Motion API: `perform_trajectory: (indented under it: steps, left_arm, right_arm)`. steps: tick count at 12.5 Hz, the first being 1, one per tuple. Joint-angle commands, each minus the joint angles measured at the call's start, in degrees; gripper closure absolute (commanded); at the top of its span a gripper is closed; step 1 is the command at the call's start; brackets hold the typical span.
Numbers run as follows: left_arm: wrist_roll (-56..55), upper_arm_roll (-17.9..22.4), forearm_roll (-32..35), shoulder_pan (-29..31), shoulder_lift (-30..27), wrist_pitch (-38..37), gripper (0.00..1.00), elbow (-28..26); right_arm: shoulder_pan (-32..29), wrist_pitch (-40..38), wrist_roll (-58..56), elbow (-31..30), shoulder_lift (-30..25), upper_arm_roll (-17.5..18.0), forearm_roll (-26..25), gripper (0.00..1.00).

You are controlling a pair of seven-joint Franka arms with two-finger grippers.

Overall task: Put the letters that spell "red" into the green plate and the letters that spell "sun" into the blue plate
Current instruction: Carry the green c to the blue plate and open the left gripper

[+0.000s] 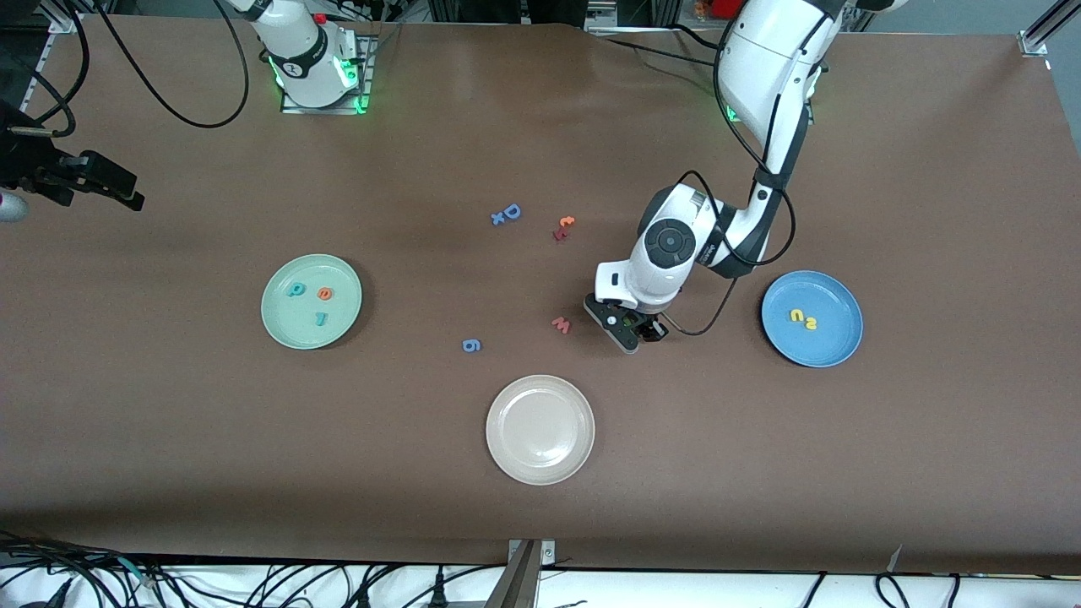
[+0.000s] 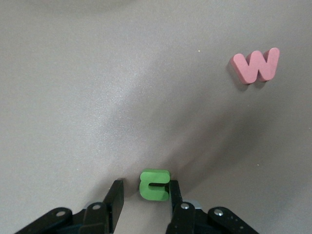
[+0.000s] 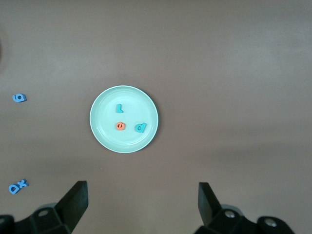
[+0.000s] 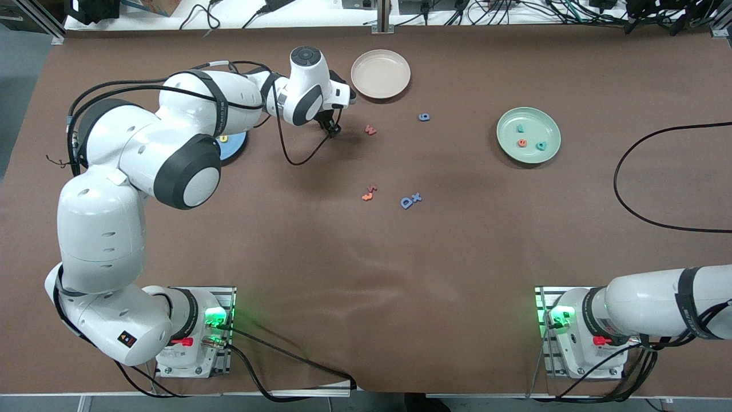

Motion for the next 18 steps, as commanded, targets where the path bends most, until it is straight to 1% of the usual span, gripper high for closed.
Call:
perform_trajectory:
  steps: [1, 3, 5, 6, 8, 12, 13, 15, 16, 17, 18]
  left_arm:
    - [0.2, -0.1, 0.4, 0.1, -0.4, 0.4, 0.58, -0.6]
    - [0.3, -0.1, 0.4, 0.1, -0.4, 0.4, 0.62, -0.6]
    - [0.3, -0.1, 0.3, 0.1, -0.4, 0.4, 0.70, -0.6]
    - [0.3, -0.1, 0.3, 0.1, -0.3, 0.4, 0.70, -0.5]
    - [0.3, -0.1, 0.3, 0.1, -0.4, 0.4, 0.76, -0.5]
    - [0.7, 0.0, 0.3, 0.3, -1.2, 0.4, 0.80, -0.5]
    - [0.8, 0.2, 0.4, 1.2, -2.4, -0.1, 0.83, -0.5]
    - [3.0, 0.3, 0.4, 3.7, -5.2, -2.5, 0.84, -0.5]
    - [6.1, 1.3, 0.3, 5.1, -6.5, -4.4, 0.81, -0.5]
    - [11.2, 2.6, 0.3, 7.6, -7.8, -5.6, 0.80, -0.6]
    - [16.8, 2.8, 0.3, 10.2, -8.7, -7.4, 0.79, -0.7]
  right_arm:
    - [1.4, -0.1, -0.7, 0.9, 0.4, -1.3, 0.1, 0.00]
    - [1.5, -0.1, -0.7, 0.9, 0.5, -1.3, -0.1, 0.00]
    - [1.5, -0.5, -0.7, 0.9, 0.5, -1.2, -0.2, 0.00]
    - [1.5, -0.5, -0.3, 0.9, 0.8, -1.2, 0.0, 0.00]
    - [1.5, -0.7, -0.3, 0.9, 0.8, -0.9, -0.2, 0.00]
    - [1.4, -0.7, -0.5, 0.9, 0.9, -0.9, 0.0, 0.00]
    - [1.4, -0.7, -0.5, 0.9, 1.0, -1.1, 0.1, 0.00]
    - [1.4, 0.0, -0.4, 0.9, 1.3, -1.1, 0.1, 0.00]
    - [1.4, 0.1, 0.0, 1.0, 1.3, -1.1, -0.1, 0.00]
    - [1.4, 0.7, -0.1, 1.0, 1.7, -1.0, -0.3, 0.00]
    - [1.5, 0.6, -0.1, 1.0, 1.9, -1.0, -0.2, 0.00]
